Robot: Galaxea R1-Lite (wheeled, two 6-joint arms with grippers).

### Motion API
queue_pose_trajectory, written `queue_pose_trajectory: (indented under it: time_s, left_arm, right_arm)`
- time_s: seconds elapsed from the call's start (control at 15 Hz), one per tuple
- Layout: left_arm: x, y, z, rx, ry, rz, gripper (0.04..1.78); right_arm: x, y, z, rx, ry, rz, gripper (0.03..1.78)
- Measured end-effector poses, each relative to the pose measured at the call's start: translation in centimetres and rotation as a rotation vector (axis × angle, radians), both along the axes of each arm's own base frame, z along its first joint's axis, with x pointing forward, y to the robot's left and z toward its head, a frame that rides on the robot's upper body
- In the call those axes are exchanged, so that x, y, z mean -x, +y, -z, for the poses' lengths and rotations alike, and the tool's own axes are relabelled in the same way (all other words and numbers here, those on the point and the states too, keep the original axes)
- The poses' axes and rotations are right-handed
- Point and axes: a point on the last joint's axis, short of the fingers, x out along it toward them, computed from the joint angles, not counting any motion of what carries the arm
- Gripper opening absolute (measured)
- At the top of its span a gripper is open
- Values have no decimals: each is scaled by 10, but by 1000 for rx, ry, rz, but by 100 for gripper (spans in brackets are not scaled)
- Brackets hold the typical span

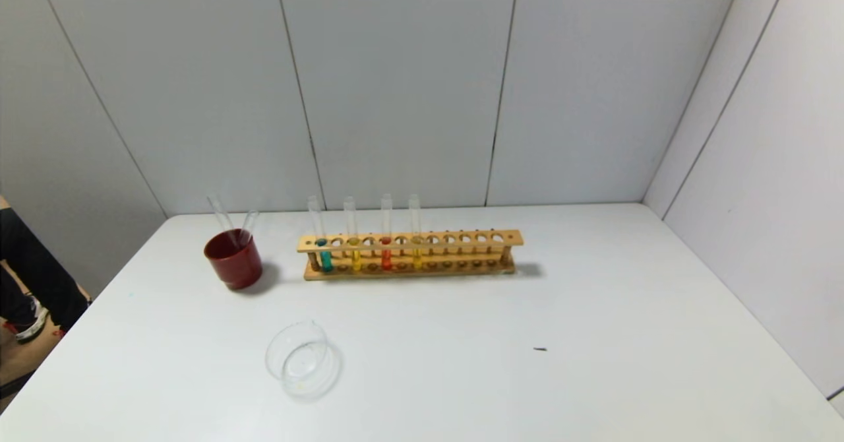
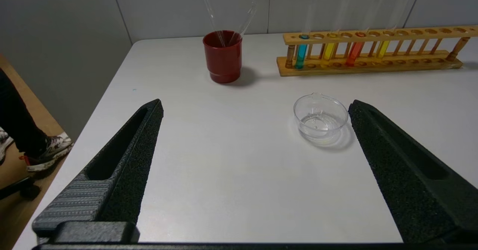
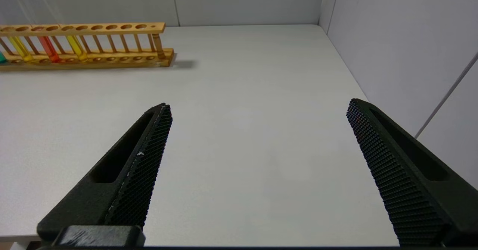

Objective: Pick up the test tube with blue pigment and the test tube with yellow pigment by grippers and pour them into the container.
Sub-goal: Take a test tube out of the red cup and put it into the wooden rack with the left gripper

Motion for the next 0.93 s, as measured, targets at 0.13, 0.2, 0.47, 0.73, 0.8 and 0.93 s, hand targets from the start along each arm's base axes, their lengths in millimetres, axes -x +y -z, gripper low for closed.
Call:
queue_pose_trajectory:
  time_s: [0.13, 0.2, 0.47, 0.73, 0.8, 0.93]
  left_arm:
    - [-3, 0, -16, -2, 16, 11, 175]
    - [-7, 0, -26, -3, 32, 21, 175]
    - [-37, -2, -63, -24, 41, 78, 175]
    - [-82, -4, -87, -30, 51, 118, 175]
    - [-94, -5, -89, -30, 59, 137, 175]
    - [-115, -7, -94, -31, 72, 164, 175]
  right_arm:
    - [0, 0, 0, 0, 0, 0, 171]
    - [0, 0, 0, 0, 1, 0, 171]
    - [0, 0, 0, 0, 0, 0, 171]
    - [0, 0, 0, 0, 0, 0, 171]
    - [0, 0, 0, 0, 0, 0, 171]
    - [0, 0, 0, 0, 0, 0, 171]
